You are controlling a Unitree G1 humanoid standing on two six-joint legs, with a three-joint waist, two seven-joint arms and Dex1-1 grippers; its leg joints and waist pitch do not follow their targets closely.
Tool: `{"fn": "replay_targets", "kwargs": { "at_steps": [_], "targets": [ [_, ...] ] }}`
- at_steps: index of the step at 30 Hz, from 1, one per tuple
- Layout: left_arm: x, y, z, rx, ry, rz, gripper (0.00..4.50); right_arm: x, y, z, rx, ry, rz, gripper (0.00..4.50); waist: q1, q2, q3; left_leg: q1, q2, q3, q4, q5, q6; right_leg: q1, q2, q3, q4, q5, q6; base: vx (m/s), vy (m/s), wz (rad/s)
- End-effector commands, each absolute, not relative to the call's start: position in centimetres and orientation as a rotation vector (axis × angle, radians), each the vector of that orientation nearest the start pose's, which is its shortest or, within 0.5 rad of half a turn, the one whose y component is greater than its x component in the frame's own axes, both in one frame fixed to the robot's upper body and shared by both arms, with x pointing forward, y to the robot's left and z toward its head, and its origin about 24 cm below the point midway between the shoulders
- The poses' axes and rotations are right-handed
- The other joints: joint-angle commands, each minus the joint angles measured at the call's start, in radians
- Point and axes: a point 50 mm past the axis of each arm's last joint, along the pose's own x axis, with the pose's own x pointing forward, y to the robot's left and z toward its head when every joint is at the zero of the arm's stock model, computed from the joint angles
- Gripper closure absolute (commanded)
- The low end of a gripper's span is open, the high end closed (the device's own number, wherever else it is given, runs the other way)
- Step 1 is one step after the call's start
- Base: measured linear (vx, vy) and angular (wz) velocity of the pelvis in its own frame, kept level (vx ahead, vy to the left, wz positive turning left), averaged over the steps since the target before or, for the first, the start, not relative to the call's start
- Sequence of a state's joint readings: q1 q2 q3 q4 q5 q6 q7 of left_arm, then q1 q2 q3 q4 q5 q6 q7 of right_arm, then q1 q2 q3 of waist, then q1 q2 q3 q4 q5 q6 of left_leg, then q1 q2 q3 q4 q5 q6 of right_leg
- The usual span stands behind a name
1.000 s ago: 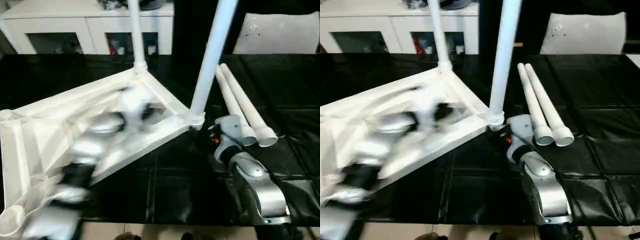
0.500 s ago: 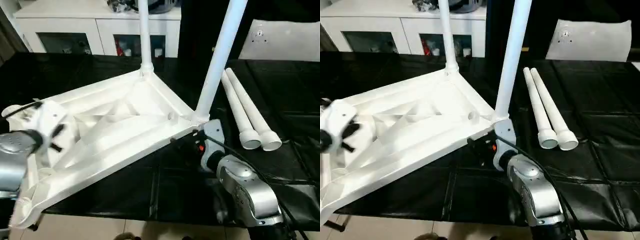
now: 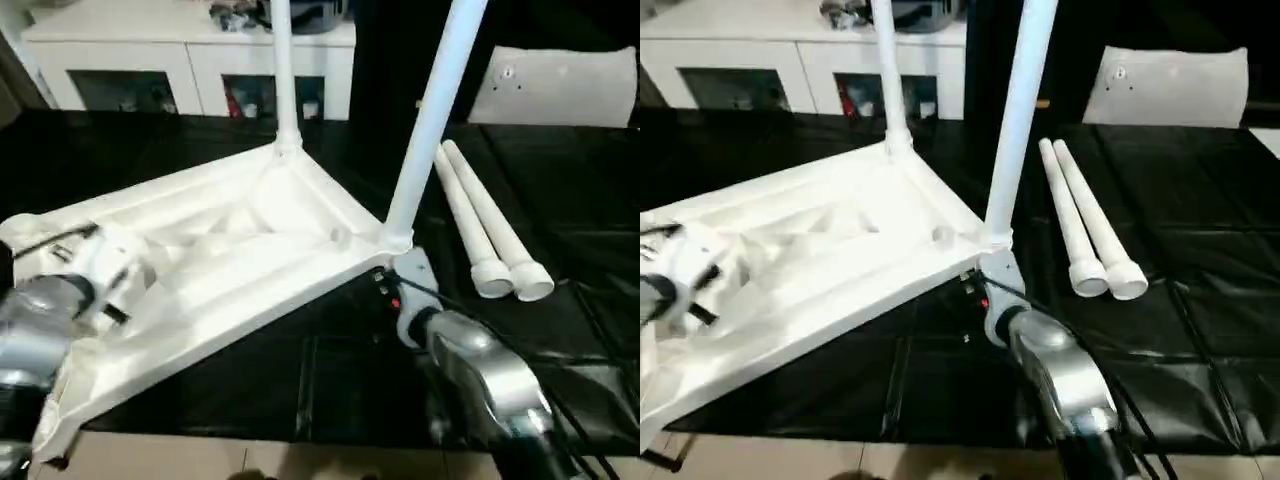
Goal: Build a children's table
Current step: Rotate table base
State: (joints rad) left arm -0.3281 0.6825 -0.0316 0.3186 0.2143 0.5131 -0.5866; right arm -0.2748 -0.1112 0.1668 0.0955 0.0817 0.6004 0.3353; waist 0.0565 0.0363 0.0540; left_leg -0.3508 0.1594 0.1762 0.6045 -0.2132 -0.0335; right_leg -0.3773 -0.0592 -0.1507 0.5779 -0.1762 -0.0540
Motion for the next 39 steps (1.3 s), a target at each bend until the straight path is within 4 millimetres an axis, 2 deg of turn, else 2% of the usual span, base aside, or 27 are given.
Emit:
{"fn": "replay_targets", "kwargs": {
  "at_steps": [1, 2, 4, 6, 7, 8, 10, 13, 16, 18, 20, 21, 22, 23, 24, 25, 27, 28, 29, 30, 31, 32, 33, 34, 35, 37, 39],
  "targets": [
    [28.9, 29.2, 6.0, 0.635, 0.720, -0.315, 4.47, 29.2, -9.7, 3.2, -0.063, 0.455, 0.538, 0.00, 0.001, 0.016, -0.062, 0.010, 0.088, -0.051, -0.080, -0.195, -0.002, 0.041, -0.131, 0.096, -0.073, -0.255, -0.104, 0.000, 0.000, 0.00],
    [28.9, 29.2, 6.0, 0.635, 0.720, -0.315, 4.47, 29.2, -9.7, 3.2, -0.063, 0.455, 0.538, 0.00, 0.000, 0.016, -0.063, 0.010, 0.089, -0.051, -0.080, -0.186, -0.002, 0.041, -0.131, 0.096, -0.069, -0.244, -0.111, 0.000, 0.000, 0.00],
    [28.7, 28.3, 5.9, 0.585, 0.731, -0.416, 4.47, 29.8, -9.5, 3.0, -0.074, 0.461, 0.540, 0.00, 0.003, 0.015, -0.067, 0.007, 0.091, -0.049, -0.078, -0.130, 0.006, 0.044, -0.129, 0.097, -0.056, -0.164, -0.137, 0.000, 0.000, 0.00],
    [28.6, 27.8, 6.0, 0.559, 0.728, -0.469, 4.47, 30.0, -9.4, 3.0, -0.079, 0.462, 0.540, 0.00, 0.003, 0.015, -0.067, 0.006, 0.091, -0.047, -0.077, -0.120, 0.009, 0.046, -0.131, 0.097, -0.052, -0.155, -0.150, 0.000, 0.000, 0.00],
    [28.1, 26.2, 6.1, 0.474, 0.720, -0.607, 4.47, 30.5, -9.3, 2.9, -0.081, 0.469, 0.547, 0.00, 0.002, 0.003, -0.065, 0.007, 0.093, -0.044, -0.078, -0.118, 0.014, 0.044, -0.127, 0.097, -0.055, -0.159, -0.149, 0.000, 0.000, 0.00],
    [27.8, 25.3, 6.1, 0.433, 0.719, -0.679, 4.47, 30.7, -9.2, 2.8, -0.080, 0.473, 0.551, 0.00, 0.005, 0.008, -0.068, 0.008, 0.095, -0.046, -0.076, -0.117, 0.008, 0.047, -0.136, 0.099, -0.047, -0.160, -0.159, 0.000, 0.000, 0.00],
    [27.3, 24.1, 6.2, 0.395, 0.725, -0.785, 4.47, 31.1, -9.1, 2.7, -0.095, 0.471, 0.563, 0.00, 0.001, 0.009, -0.060, 0.008, 0.094, -0.043, -0.080, -0.146, -0.003, 0.043, -0.130, 0.098, -0.057, -0.213, -0.158, 0.000, 0.000, 0.00],
    [26.8, 22.1, 6.4, 0.310, 0.701, -0.907, 4.47, 31.3, -8.9, 2.8, -0.085, 0.461, 0.574, 0.00, 0.003, 0.006, -0.057, 0.012, 0.091, -0.040, -0.079, -0.173, -0.007, 0.044, -0.134, 0.100, -0.067, -0.287, -0.139, 0.000, 0.000, 0.00],
    [26.5, 20.2, 6.7, 0.239, 0.675, -1.015, 4.47, 31.6, -8.7, 2.9, -0.091, 0.452, 0.591, 0.00, 0.001, 0.005, -0.057, 0.011, 0.089, -0.040, -0.079, -0.164, 0.001, 0.044, -0.128, 0.099, -0.066, -0.283, -0.137, 0.000, 0.000, 0.00],
    [26.5, 19.9, 6.8, 0.231, 0.671, -1.029, 4.47, 31.6, -8.7, 2.9, -0.095, 0.451, 0.595, 0.00, 0.000, 0.002, -0.059, 0.008, 0.088, -0.039, -0.078, -0.152, 0.006, 0.048, -0.128, 0.099, -0.067, -0.280, -0.135, 0.000, 0.000, 0.00],
    [27.2, 18.2, 7.4, 0.178, 0.609, -1.075, 4.47, 31.7, -8.7, 2.9, -0.104, 0.447, 0.610, 0.00, -0.002, 0.003, -0.059, 0.008, 0.086, -0.037, -0.075, -0.139, 0.013, 0.047, -0.126, 0.098, -0.068, -0.275, -0.133, 0.000, 0.000, 0.00],
    [27.2, 18.2, 7.4, 0.178, 0.609, -1.075, 4.47, 31.7, -8.7, 2.9, -0.104, 0.447, 0.610, 0.00, -0.002, 0.003, -0.060, 0.008, 0.087, -0.038, -0.075, -0.135, 0.015, 0.048, -0.125, 0.097, -0.066, -0.271, -0.135, 0.000, 0.000, 0.00],
    [27.6, 17.0, 7.9, 0.140, 0.570, -1.113, 4.47, 31.9, -8.7, 3.0, -0.106, 0.444, 0.612, 0.00, -0.004, 0.002, -0.061, 0.007, 0.087, -0.037, -0.075, -0.131, 0.018, 0.049, -0.124, 0.097, -0.066, -0.264, -0.136, 0.000, 0.000, 0.00],
    [27.6, 17.0, 7.9, 0.140, 0.570, -1.113, 4.47, 31.9, -8.7, 3.0, -0.106, 0.444, 0.612, 0.00, -0.001, 0.003, -0.062, 0.008, 0.087, -0.038, -0.073, -0.125, 0.018, 0.049, -0.125, 0.096, -0.066, -0.257, -0.137, 0.000, 0.000, 0.00],
    [28.0, 15.9, 8.2, 0.124, 0.539, -1.136, 4.47, 31.9, -8.7, 3.0, -0.107, 0.439, 0.613, 0.00, -0.004, 0.004, -0.062, 0.004, 0.086, -0.038, -0.074, -0.117, 0.023, 0.051, -0.123, 0.096, -0.064, -0.243, -0.140, 0.000, 0.000, 0.00],
    [28.4, 15.4, 8.2, 0.125, 0.528, -1.140, 4.47, 32.0, -8.8, 3.1, -0.107, 0.436, 0.612, 0.00, -0.001, 0.005, -0.064, 0.008, 0.086, -0.036, -0.072, -0.113, 0.025, 0.048, -0.120, 0.095, -0.064, -0.238, -0.138, 0.000, 0.000, 0.00],
    [28.5, 15.1, 8.2, 0.128, 0.522, -1.142, 4.47, 32.0, -8.8, 3.1, -0.108, 0.434, 0.611, 0.00, -0.001, 0.002, -0.066, 0.004, 0.086, -0.037, -0.072, -0.095, 0.033, 0.052, -0.121, 0.095, -0.060, -0.214, -0.142, 0.000, 0.000, 0.00],
    [29.1, 14.7, 8.0, 0.146, 0.514, -1.119, 4.47, 32.1, -8.8, 3.2, -0.110, 0.427, 0.609, 0.00, 0.000, 0.003, -0.067, 0.002, 0.085, -0.038, -0.070, -0.085, 0.036, 0.054, -0.122, 0.095, -0.057, -0.199, -0.144, 0.000, 0.000, 0.00],
    [29.5, 14.6, 7.8, 0.160, 0.510, -1.095, 4.47, 32.2, -8.8, 3.3, -0.110, 0.423, 0.606, 0.00, -0.002, 0.002, -0.065, 0.001, 0.082, -0.035, -0.070, -0.085, 0.041, 0.051, -0.119, 0.094, -0.062, -0.204, -0.142, 0.000, 0.000, 0.00],
    [30.5, 14.2, 7.3, 0.198, 0.500, -1.034, 4.47, 32.3, -8.9, 3.5, -0.110, 0.411, 0.599, 0.00, -0.003, 0.001, -0.060, 0.003, 0.076, -0.032, -0.069, -0.097, 0.050, 0.048, -0.115, 0.092, -0.074, -0.240, -0.128, 0.000, 0.000, 0.00],
    [31.6, 13.9, 6.8, 0.226, 0.493, -0.968, 4.47, 32.6, -9.2, 3.9, -0.115, 0.389, 0.582, 0.00, 0.003, 0.002, -0.065, 0.009, 0.079, -0.034, -0.068, -0.110, 0.043, 0.050, -0.118, 0.091, -0.075, -0.264, -0.118, 0.000, 0.000, 0.00],
    [31.6, 13.9, 6.8, 0.227, 0.493, -0.967, 4.47, 32.6, -9.2, 3.9, -0.115, 0.388, 0.581, 0.00, 0.002, 0.004, -0.062, 0.007, 0.078, -0.034, -0.068, -0.114, 0.042, 0.050, -0.117, 0.090, -0.077, -0.277, -0.111, 0.000, 0.000, 0.00],
    [31.7, 13.9, 6.8, 0.229, 0.492, -0.960, 4.47, 32.7, -9.2, 4.0, -0.117, 0.383, 0.577, 0.00, 0.005, 0.002, -0.062, 0.009, 0.079, -0.036, -0.069, -0.134, 0.038, 0.051, -0.119, 0.087, -0.081, -0.311, -0.097, 0.000, 0.000, 0.00],
    [32.5, 13.7, 6.7, 0.237, 0.471, -0.890, 4.47, 33.0, -9.5, 4.4, -0.113, 0.362, 0.550, 0.00, 0.003, 0.001, -0.062, 0.005, 0.079, -0.037, -0.070, -0.137, 0.037, 0.053, -0.119, 0.086, -0.082, -0.325, -0.086, 0.000, 0.000, 0.00],
    [33.2, 13.7, 6.7, 0.243, 0.449, -0.829, 4.47, 33.3, -9.8, 4.9, -0.108, 0.340, 0.522, 0.00, 0.004, 0.003, -0.062, 0.008, 0.079, -0.037, -0.069, -0.138, 0.038, 0.050, -0.118, 0.085, -0.085, -0.332, -0.080, 0.000, 0.000, 0.00],
    [34.2, 13.7, 6.7, 0.250, 0.417, -0.738, 4.47, 33.8, -10.4, 5.6, -0.118, 0.307, 0.475, 0.00, 0.005, 0.000, -0.066, 0.009, 0.079, -0.037, -0.067, -0.129, 0.041, 0.050, -0.119, 0.085, -0.084, -0.314, -0.081, 0.000, 0.000, 0.00],
    [34.7, 13.7, 6.9, 0.260, 0.391, -0.699, 4.47, 34.4, -11.1, 6.2, -0.153, 0.277, 0.430, 0.00, 0.006, 0.002, -0.070, 0.004, 0.082, -0.040, -0.067, -0.105, 0.050, 0.051, -0.119, 0.084, -0.075, -0.275, -0.087, 0.000, 0.000, 0.00]
  ]
}}
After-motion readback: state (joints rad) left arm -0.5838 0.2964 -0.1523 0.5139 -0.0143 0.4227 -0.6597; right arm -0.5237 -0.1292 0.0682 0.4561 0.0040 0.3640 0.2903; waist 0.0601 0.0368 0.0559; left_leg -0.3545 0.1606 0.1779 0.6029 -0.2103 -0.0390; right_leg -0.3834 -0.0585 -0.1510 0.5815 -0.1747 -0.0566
